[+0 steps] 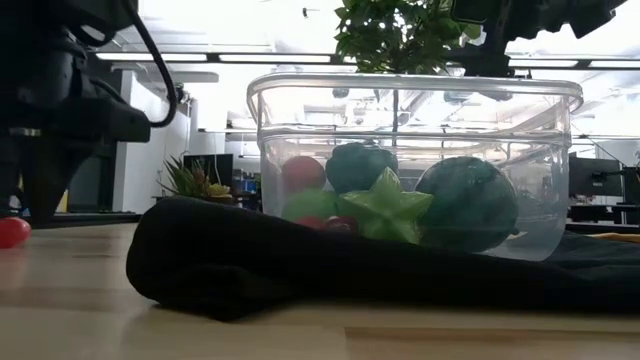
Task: Pick and placing Produce into tupperware
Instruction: Put the left red cherry into the transparent bin
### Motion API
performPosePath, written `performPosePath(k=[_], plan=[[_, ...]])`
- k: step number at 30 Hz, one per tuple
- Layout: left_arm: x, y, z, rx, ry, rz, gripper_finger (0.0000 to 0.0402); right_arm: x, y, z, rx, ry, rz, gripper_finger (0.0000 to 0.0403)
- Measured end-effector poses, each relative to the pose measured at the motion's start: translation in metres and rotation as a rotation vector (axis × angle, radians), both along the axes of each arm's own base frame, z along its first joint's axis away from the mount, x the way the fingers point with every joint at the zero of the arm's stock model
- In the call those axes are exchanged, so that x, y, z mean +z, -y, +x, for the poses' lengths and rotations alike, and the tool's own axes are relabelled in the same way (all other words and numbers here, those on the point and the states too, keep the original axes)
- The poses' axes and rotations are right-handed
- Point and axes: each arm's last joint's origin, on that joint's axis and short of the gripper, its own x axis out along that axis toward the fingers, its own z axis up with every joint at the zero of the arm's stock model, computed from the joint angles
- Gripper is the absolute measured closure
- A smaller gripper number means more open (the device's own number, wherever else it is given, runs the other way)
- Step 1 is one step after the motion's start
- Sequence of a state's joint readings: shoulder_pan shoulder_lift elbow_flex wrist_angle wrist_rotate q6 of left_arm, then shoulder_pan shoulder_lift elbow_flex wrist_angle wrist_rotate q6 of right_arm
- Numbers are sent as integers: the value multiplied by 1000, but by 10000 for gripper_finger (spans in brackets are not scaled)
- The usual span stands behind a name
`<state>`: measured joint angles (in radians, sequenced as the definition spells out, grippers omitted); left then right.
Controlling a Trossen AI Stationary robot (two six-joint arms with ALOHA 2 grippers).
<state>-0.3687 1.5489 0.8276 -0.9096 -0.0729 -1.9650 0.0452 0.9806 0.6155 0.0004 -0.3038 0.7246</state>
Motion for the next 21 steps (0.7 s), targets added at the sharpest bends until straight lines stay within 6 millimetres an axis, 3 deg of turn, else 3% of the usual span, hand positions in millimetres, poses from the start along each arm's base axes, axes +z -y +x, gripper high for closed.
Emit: performPosePath(k=[13, 21], plan=[[-20, -7, -3, -10, -12, -79, 218, 0, 0, 0, -4, -7, 9, 121], [-20, -7, -3, -10, -4, -76, 218, 0, 0, 0, -21, 1, 4, 121]])
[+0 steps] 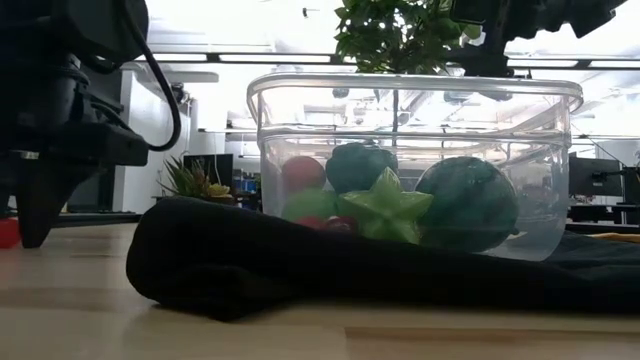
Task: Pick and placing Produce into tupperware
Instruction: Put the left red cherry into the transparent bin
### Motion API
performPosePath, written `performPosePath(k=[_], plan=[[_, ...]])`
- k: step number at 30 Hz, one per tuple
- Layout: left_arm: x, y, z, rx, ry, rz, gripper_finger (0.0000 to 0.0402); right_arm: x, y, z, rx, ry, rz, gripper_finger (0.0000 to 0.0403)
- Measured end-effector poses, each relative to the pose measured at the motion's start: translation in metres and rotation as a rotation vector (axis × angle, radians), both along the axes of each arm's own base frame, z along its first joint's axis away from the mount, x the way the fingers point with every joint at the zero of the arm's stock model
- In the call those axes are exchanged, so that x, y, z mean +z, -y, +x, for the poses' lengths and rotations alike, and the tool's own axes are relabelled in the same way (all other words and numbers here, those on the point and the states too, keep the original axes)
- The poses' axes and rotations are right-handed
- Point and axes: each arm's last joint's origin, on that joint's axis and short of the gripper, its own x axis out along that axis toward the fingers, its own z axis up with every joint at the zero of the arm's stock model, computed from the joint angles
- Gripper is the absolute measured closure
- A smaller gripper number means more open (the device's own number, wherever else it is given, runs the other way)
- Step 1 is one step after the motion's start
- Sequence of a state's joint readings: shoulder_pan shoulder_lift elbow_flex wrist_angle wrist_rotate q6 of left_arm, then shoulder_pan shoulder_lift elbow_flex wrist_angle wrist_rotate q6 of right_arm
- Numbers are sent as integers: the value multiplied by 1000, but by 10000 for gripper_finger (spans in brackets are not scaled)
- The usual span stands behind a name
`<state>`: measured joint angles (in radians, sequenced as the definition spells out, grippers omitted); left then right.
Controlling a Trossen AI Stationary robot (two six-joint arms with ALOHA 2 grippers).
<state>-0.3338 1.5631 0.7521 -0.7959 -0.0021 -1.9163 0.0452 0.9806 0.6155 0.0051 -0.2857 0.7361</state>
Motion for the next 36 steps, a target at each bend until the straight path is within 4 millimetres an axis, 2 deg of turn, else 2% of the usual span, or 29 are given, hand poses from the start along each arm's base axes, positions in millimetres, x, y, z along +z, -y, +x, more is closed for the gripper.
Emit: performPosePath(k=[6, 17, 20, 27, 36], plan=[[0, 0, 0, -1, 1, 2, 229, 0, 0, 0, -15, 0, -6, 121], [0, 0, 1, -1, 9, 3, 309, 0, 1, 0, -19, 1, -9, 121], [1, 0, 2, -2, 12, 3, 308, 0, 1, 0, -19, 1, -11, 121], [9, 3, 11, -72, 47, -2, 276, 0, 1, 0, -19, 1, -11, 121], [28, 6, 22, -134, 74, 23, 333, 0, 1, 0, -19, 1, -11, 121]])
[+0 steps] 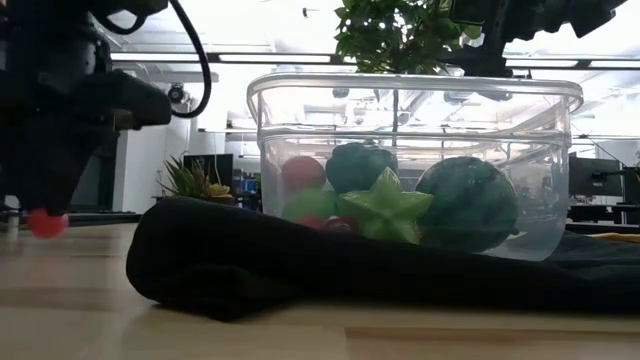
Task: Pick and placing Produce into tupperware
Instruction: Put the left red cherry into the transparent bin
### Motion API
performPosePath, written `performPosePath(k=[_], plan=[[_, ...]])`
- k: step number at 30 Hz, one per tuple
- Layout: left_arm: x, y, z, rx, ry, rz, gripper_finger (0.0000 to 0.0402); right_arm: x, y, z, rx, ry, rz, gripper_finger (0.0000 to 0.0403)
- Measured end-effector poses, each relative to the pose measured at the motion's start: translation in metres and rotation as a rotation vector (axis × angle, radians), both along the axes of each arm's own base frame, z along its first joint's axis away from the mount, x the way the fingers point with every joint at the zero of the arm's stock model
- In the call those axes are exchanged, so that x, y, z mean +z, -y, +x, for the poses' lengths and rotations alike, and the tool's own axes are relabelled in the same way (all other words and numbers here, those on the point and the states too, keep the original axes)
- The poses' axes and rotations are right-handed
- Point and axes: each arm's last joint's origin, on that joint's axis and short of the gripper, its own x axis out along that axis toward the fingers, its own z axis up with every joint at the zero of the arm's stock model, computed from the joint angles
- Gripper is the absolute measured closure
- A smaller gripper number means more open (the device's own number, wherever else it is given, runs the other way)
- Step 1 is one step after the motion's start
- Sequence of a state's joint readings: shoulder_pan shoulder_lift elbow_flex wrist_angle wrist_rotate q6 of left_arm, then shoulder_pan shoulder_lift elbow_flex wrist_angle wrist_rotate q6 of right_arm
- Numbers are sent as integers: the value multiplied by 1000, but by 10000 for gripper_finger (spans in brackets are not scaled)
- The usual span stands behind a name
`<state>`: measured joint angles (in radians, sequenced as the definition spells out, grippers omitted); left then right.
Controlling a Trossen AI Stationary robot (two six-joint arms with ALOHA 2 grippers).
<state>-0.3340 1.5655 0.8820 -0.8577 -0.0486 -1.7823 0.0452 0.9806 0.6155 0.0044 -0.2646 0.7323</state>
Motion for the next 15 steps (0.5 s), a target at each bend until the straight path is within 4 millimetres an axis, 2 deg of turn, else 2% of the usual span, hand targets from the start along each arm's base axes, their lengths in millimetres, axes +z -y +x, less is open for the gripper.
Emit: performPosePath(k=[11, 15], plan=[[4, -1, 0, -1, -12, 29, 361, 0, 0, 0, -1, -1, 3, 121], [4, -2, -2, 2, -35, 37, 356, 0, 0, 0, -3, -3, 8, 121]])
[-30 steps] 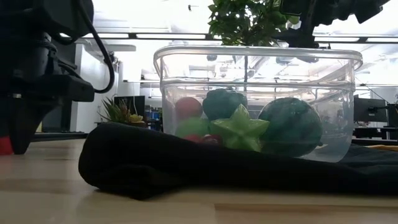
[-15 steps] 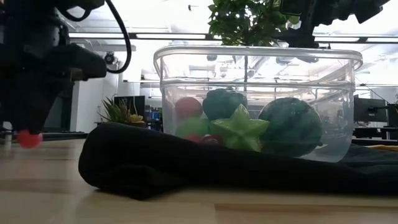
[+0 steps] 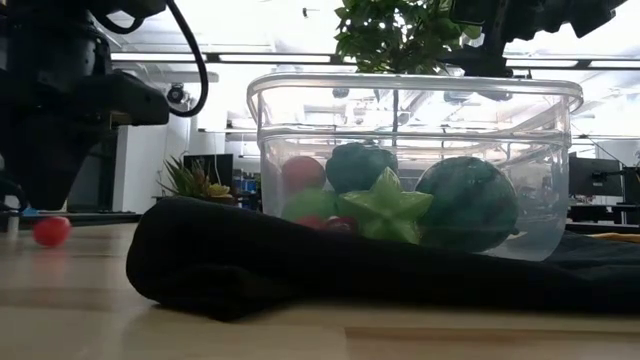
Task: Pick and placing Produce into tupperware
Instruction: Put the left red cherry into the transparent bin
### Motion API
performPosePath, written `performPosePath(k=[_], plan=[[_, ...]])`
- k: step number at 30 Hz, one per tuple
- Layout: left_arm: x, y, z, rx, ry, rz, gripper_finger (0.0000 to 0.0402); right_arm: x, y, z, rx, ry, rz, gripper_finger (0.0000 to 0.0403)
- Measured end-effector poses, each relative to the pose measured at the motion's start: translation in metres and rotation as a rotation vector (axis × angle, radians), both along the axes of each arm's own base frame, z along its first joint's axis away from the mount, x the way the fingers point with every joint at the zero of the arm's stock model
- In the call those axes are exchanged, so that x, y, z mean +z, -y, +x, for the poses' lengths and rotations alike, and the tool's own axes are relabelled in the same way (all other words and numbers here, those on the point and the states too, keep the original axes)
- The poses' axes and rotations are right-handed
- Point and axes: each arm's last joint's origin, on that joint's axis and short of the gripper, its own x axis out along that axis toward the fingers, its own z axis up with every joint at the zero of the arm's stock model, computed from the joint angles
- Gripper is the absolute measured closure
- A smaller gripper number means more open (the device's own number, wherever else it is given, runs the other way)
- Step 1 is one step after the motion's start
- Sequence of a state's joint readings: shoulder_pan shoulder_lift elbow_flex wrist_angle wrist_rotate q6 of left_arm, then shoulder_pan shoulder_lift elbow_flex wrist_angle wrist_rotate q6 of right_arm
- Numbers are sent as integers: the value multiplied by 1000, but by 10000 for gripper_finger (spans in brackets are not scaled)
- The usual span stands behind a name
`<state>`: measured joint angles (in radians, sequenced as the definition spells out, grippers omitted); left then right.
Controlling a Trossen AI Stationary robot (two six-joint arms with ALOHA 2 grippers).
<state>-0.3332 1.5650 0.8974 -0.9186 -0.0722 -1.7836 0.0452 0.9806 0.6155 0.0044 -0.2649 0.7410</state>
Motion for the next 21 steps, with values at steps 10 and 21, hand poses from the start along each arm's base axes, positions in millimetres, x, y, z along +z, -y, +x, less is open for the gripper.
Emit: performPosePath(k=[10, 21], plan=[[0, 0, 0, 1, -3, 1, 285, 0, 0, 0, 0, 0, -1, 121], [-2, -2, -2, 49, 9, 34, 258, 0, 0, 0, 1, 2, -5, 121]])
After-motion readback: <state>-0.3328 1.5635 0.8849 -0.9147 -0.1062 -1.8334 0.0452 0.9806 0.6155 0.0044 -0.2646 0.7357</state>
